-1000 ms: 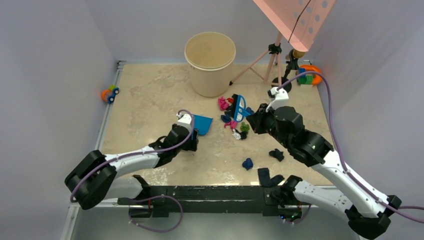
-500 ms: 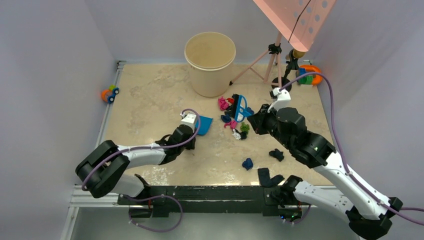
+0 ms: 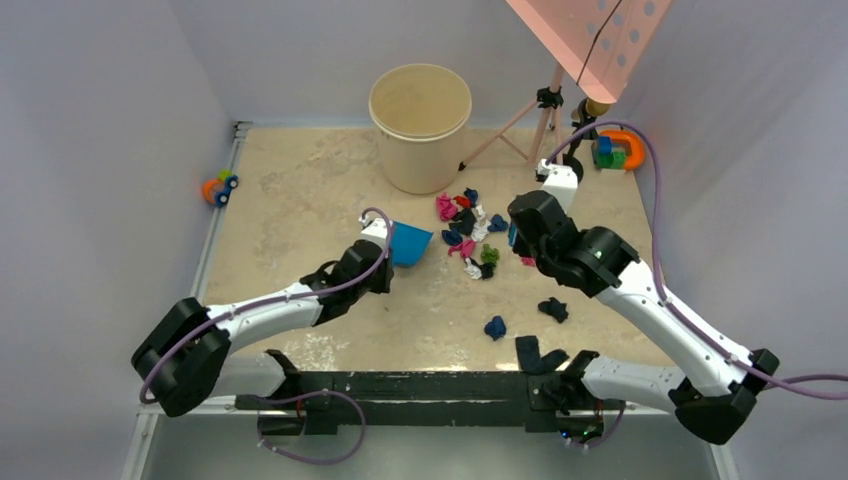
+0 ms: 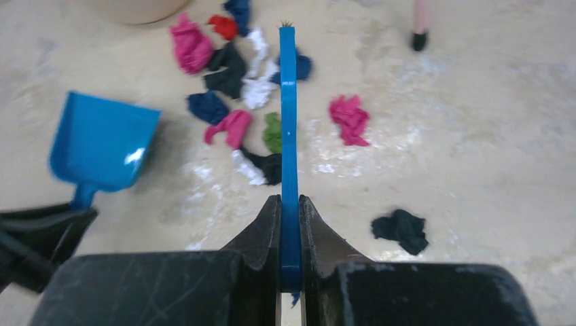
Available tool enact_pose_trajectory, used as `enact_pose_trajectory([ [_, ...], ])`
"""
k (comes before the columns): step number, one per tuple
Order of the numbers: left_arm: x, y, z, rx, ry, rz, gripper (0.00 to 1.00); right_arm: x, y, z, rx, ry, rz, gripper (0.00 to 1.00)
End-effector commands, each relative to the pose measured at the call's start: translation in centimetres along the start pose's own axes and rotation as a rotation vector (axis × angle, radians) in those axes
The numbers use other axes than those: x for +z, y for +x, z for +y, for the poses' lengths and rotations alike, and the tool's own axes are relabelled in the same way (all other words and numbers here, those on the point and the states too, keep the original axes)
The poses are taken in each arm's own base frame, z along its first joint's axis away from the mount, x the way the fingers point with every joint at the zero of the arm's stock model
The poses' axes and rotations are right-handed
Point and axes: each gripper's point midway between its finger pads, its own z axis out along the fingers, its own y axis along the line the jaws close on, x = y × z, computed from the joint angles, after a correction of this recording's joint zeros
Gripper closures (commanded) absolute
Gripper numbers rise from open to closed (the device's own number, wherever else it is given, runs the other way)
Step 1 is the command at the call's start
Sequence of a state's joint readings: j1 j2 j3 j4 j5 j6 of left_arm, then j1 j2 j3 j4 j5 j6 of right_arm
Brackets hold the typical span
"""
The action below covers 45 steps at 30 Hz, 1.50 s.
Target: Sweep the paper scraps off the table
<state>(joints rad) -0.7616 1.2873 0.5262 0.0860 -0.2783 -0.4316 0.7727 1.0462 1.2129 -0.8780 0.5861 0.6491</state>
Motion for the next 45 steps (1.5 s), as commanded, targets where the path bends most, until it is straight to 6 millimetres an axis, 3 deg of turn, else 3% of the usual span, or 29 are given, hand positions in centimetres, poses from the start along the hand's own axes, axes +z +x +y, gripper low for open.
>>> enact_pose_trajectory([
  [1,-2.1,-0.8,-0.7,-0.017,0.035,0.033,1.00,-0.5,-0.5,-5.7,0.024,0.350,-0.039,1.00],
  [6,-4.5,-1.4,-0.7,0.008,0.066,0.040,1.00,0.3,2.5,-8.0,-0.055,0.579,0.086,1.00],
  [9,-5.5,-1.9,-1.3,0.007,0.113,0.027,1.00,1.5,5.8,-8.3,-0.110,0.613,0.261,1.00],
  [13,-5.8,-2.0,-2.2,-0.001,0.170,0.013,1.00,1.6,9.5,-8.7,-0.087,0.616,0.438,1.00],
  [21,-5.2,-1.0,-2.9,0.007,0.227,-0.006,1.00,0.2,11.4,-13.1,-0.058,0.697,0.490,1.00],
  [27,-5.3,-1.5,-3.3,0.008,0.252,-0.029,1.00,0.5,12.7,-12.9,-0.065,0.714,0.550,1.00],
  [31,-5.5,-2.0,-3.5,0.006,0.259,-0.046,1.00,2.5,13.7,-9.9,-0.020,0.616,0.629,1.00],
  [36,-5.6,-2.1,-3.4,0.012,0.256,-0.049,1.00,4.9,12.4,-4.2,0.095,0.359,0.620,1.00],
  [38,-5.7,-2.2,-3.3,0.011,0.255,-0.057,1.00,5.2,9.9,-1.0,0.146,0.188,0.558,1.00],
  [40,-5.8,-2.2,-3.2,0.009,0.251,-0.062,1.00,4.4,7.3,0.7,0.182,0.067,0.473,1.00],
  [42,-5.9,-2.2,-3.1,0.009,0.250,-0.065,1.00,3.0,5.4,0.9,0.207,0.014,0.399,1.00],
  [45,-5.9,-2.2,-3.0,0.008,0.243,-0.068,1.00,0.6,4.7,-1.8,0.210,0.107,0.379,1.00],
])
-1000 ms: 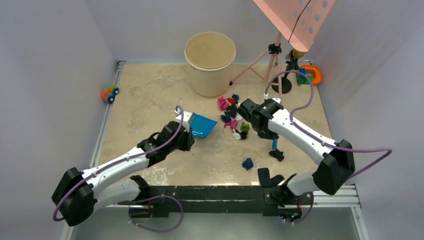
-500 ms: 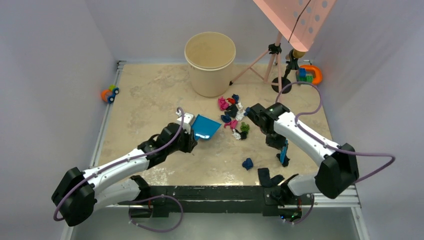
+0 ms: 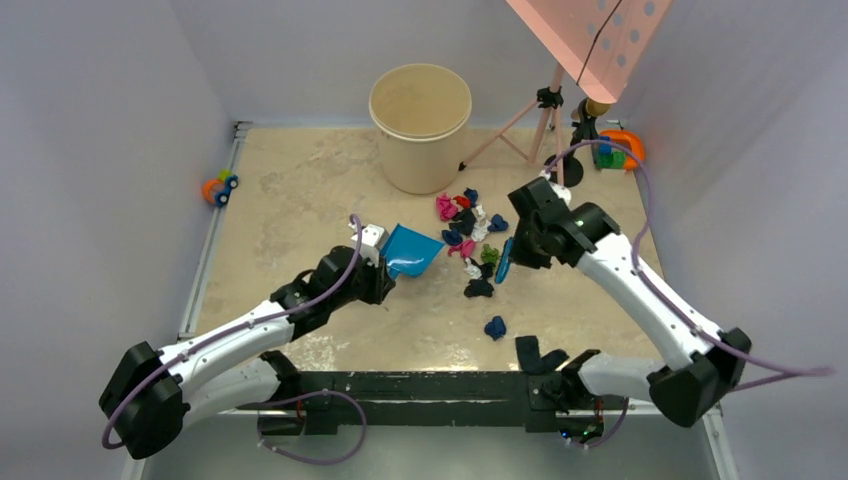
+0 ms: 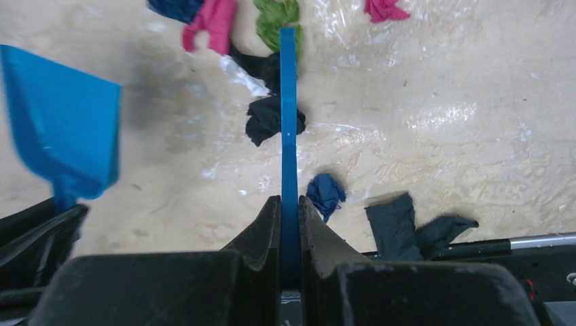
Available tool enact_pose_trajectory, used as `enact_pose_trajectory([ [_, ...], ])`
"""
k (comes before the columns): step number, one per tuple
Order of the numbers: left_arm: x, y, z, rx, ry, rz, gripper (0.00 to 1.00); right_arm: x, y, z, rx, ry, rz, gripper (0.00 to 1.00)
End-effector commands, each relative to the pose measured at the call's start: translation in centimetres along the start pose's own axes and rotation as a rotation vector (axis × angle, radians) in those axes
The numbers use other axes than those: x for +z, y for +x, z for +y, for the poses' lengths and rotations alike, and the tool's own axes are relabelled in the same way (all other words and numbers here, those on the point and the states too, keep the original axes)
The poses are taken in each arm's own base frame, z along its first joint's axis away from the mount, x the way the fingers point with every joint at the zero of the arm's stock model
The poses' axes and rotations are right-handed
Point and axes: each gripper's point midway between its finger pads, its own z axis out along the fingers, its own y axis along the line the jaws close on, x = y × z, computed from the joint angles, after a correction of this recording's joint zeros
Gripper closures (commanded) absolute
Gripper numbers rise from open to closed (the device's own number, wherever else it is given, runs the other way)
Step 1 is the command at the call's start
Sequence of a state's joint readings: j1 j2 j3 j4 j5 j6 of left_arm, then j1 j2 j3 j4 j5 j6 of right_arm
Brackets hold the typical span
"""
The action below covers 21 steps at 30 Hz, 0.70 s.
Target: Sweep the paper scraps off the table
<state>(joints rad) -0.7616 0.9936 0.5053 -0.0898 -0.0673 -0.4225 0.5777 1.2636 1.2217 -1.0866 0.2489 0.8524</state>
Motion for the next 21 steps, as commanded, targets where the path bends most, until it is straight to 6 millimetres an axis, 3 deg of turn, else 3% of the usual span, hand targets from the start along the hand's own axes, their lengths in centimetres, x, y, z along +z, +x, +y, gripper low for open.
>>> enact_pose_trajectory([
  [1,-0.2,-1.1,-0.2,0.023,0.011,-0.056,1.00,-4.2,-1.4,-1.9,0.040,0.024,-0.072,1.00],
  [4,-0.1,-1.3,-0.2,0.023,0.009,-0.057,1.00,-4.2,0.8,-5.5,0.006,0.209,0.023,1.00],
  [9,0.1,-1.1,-0.2,0.024,0.008,-0.046,1.00,-3.5,5.5,-6.9,-0.012,0.186,0.181,1.00],
  [21,-0.1,-1.1,0.2,0.024,-0.012,-0.052,1.00,-3.2,10.6,-9.7,-0.077,0.138,0.314,1.00],
])
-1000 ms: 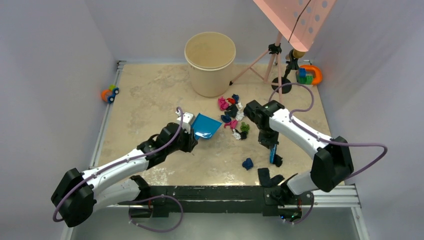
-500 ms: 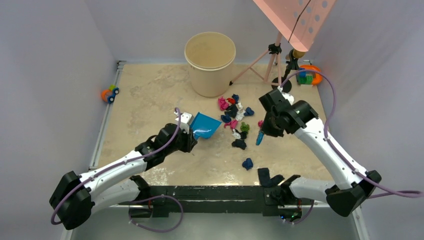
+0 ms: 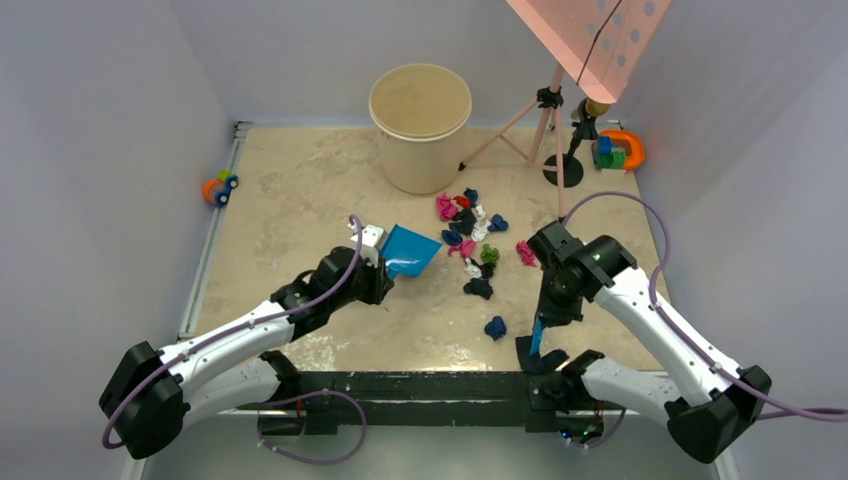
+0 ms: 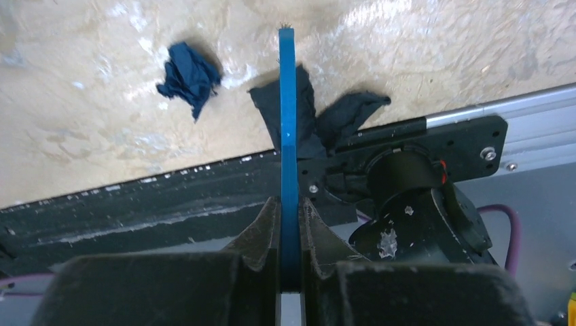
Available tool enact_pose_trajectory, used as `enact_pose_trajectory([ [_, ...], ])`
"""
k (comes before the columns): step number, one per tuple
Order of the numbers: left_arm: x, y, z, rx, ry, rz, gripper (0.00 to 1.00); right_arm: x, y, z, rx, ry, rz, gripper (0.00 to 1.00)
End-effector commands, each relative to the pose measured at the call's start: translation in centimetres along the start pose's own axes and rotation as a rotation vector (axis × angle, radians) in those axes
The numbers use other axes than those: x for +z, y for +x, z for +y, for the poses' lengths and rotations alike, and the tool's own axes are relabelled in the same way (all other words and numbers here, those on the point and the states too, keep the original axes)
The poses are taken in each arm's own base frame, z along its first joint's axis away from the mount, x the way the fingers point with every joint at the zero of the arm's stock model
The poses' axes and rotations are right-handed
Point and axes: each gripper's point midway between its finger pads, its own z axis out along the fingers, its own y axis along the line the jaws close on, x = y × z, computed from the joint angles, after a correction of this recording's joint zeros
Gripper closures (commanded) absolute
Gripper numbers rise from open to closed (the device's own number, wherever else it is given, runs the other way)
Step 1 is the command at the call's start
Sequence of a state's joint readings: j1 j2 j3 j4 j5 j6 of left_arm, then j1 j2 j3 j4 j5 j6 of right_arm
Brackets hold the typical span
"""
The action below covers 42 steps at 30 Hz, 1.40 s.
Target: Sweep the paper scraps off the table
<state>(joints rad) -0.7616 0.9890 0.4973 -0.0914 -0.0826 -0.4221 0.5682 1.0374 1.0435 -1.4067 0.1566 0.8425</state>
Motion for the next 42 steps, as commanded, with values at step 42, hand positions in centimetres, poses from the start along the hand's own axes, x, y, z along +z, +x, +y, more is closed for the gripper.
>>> enact_pose_trajectory([
  [42,-1.4,-2.2,4.1,-0.047,-0.237,-0.127,1.00,-2.0,-3.0,9.8,-0.083,-0.406,-0.035,1.00],
])
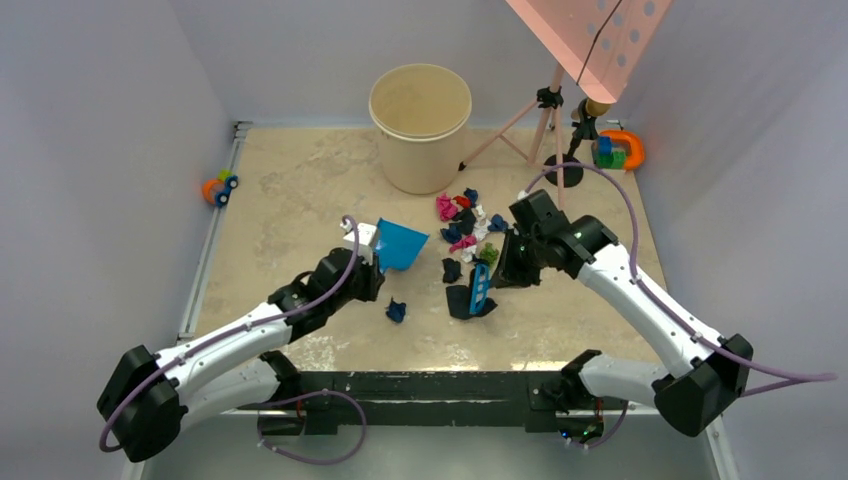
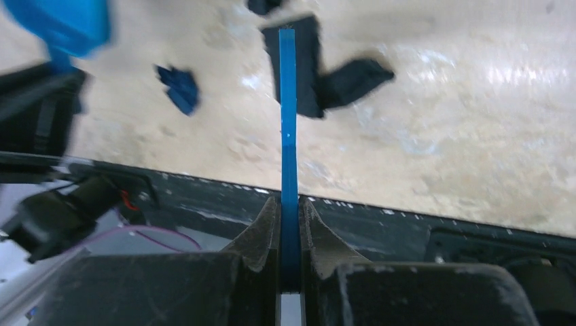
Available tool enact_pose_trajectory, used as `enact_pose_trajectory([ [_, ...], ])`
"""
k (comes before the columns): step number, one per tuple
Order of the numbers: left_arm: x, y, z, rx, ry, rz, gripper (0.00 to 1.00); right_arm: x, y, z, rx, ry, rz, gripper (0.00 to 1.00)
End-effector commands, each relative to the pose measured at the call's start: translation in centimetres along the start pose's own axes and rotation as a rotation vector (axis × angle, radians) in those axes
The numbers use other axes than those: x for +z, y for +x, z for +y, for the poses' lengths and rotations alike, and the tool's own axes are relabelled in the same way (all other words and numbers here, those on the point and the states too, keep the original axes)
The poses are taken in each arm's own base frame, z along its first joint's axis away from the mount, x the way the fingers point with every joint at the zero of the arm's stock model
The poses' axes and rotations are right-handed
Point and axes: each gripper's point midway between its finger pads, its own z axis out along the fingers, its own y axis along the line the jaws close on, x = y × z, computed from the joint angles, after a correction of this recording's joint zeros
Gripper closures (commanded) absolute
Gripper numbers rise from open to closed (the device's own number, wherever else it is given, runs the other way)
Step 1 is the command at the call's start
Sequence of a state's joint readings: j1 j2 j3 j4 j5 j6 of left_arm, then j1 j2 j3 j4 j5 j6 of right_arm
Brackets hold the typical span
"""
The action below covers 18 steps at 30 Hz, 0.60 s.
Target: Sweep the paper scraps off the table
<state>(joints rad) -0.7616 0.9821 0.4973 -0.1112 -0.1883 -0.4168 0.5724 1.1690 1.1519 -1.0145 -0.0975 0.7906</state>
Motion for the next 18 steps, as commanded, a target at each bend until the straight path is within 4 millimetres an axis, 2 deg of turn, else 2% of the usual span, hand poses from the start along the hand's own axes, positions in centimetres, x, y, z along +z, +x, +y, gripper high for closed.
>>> enact_pose_trajectory([
  [1,-1.3,-1.9,3.0,-0.070,-0.166,-0.113,1.00,-0.7,2.7,-2.8,-0.012,0.062,0.042,1.00],
  [4,-2.0,-2.2,4.1,-0.099,-0.217,-0.158,1.00,-1.4,3.7,-4.4,0.041,0.083,0.015,1.00],
  [7,-2.5,-2.3,4.9,-0.119,-0.250,-0.190,1.00,-0.7,5.2,-5.3,0.071,0.070,0.028,1.00],
  [12,-3.2,-2.3,6.5,-0.160,-0.344,-0.210,1.00,2.5,5.9,-3.9,0.124,-0.059,0.044,1.00],
  [16,-4.0,-2.2,8.1,-0.199,-0.440,-0.221,1.00,4.1,4.4,-2.7,0.161,-0.107,-0.010,1.00],
  [18,-4.1,-2.3,8.3,-0.206,-0.458,-0.228,1.00,4.6,2.6,-3.1,0.181,-0.050,-0.080,1.00],
])
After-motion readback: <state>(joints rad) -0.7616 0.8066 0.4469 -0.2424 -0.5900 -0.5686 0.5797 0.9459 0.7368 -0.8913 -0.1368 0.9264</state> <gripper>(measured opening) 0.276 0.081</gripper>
